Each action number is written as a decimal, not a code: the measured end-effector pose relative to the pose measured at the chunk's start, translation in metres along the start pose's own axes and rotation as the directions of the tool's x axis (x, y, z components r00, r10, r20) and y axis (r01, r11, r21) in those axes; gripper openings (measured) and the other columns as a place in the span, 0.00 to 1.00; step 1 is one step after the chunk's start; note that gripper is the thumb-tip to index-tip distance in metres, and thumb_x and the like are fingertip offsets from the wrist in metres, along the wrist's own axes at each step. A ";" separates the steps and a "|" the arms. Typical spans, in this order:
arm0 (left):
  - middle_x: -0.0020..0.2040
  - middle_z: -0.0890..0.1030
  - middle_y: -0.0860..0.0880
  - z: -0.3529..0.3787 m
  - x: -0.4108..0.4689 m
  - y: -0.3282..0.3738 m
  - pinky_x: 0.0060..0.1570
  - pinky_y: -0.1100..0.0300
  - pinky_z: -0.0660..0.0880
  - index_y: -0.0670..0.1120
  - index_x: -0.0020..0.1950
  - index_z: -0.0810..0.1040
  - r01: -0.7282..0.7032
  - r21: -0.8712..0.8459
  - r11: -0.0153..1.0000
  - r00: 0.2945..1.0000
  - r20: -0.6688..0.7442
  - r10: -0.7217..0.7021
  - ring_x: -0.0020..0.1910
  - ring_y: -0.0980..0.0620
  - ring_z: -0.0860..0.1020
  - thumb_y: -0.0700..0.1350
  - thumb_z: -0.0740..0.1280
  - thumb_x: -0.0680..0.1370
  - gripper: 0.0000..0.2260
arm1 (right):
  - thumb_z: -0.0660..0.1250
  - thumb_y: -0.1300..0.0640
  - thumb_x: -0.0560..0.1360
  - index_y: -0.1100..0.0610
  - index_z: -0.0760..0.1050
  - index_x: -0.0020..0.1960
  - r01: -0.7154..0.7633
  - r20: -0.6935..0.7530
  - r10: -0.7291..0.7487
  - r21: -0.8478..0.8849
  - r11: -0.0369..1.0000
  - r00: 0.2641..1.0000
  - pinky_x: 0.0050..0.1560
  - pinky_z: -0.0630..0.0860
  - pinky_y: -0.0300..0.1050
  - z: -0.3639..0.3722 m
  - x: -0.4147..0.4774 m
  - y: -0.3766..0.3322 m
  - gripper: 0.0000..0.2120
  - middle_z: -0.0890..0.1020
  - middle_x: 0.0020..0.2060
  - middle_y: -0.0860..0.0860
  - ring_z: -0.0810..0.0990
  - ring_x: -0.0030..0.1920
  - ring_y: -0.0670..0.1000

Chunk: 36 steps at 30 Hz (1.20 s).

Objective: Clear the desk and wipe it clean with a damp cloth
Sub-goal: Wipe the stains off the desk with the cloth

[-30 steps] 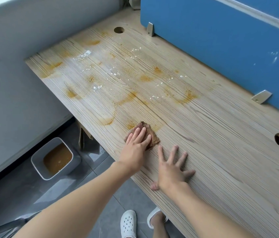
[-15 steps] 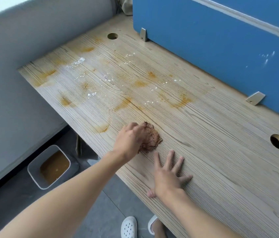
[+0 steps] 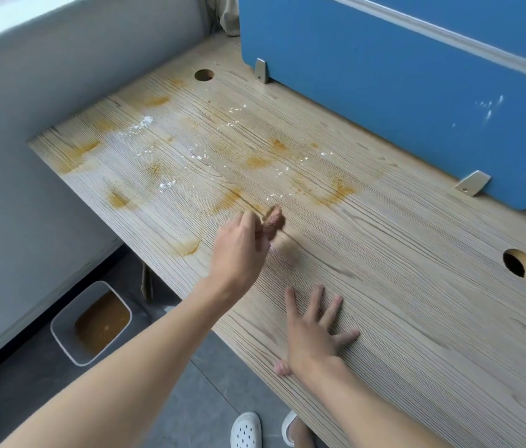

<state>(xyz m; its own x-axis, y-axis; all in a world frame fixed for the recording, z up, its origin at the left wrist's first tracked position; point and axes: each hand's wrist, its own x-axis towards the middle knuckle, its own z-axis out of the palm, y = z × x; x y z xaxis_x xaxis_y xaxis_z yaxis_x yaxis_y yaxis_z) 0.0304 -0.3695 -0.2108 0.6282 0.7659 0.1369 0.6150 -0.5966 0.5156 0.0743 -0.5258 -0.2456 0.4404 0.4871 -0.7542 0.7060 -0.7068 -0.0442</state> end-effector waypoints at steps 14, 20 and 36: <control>0.66 0.70 0.52 0.042 -0.035 -0.019 0.60 0.54 0.69 0.51 0.77 0.63 -0.212 0.242 0.947 0.935 0.331 0.124 0.63 0.48 0.69 0.47 0.58 0.83 0.21 | 0.81 0.42 0.64 0.42 0.27 0.78 -0.013 -0.017 0.013 -0.011 1.000 1.000 0.61 0.48 0.88 0.002 -0.001 -0.001 0.68 0.24 0.74 0.62 0.26 0.72 0.74; 0.60 0.74 0.52 0.044 -0.018 -0.016 0.60 0.53 0.67 0.55 0.65 0.77 -0.292 0.267 0.918 0.922 0.334 0.196 0.61 0.49 0.69 0.50 0.60 0.83 0.12 | 0.80 0.39 0.64 0.43 0.25 0.77 -0.002 -0.008 0.002 -0.040 0.999 1.000 0.62 0.49 0.87 0.002 -0.001 -0.001 0.68 0.25 0.74 0.63 0.26 0.71 0.75; 0.79 0.58 0.44 0.049 0.007 -0.017 0.68 0.47 0.67 0.57 0.80 0.57 -0.395 0.367 0.842 0.822 0.551 0.145 0.73 0.41 0.60 0.51 0.59 0.84 0.24 | 0.75 0.33 0.65 0.41 0.26 0.77 -0.097 -0.050 0.102 0.101 0.990 0.993 0.65 0.51 0.85 -0.062 0.049 0.041 0.64 0.25 0.75 0.60 0.28 0.74 0.72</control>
<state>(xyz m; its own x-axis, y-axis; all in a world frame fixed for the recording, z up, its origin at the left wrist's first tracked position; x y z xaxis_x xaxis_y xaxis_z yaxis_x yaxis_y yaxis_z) 0.0481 -0.3660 -0.2602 0.8680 0.4106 -0.2792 0.4447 -0.8930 0.0694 0.1591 -0.4995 -0.2436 0.5375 0.4374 -0.7209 0.6007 -0.7986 -0.0367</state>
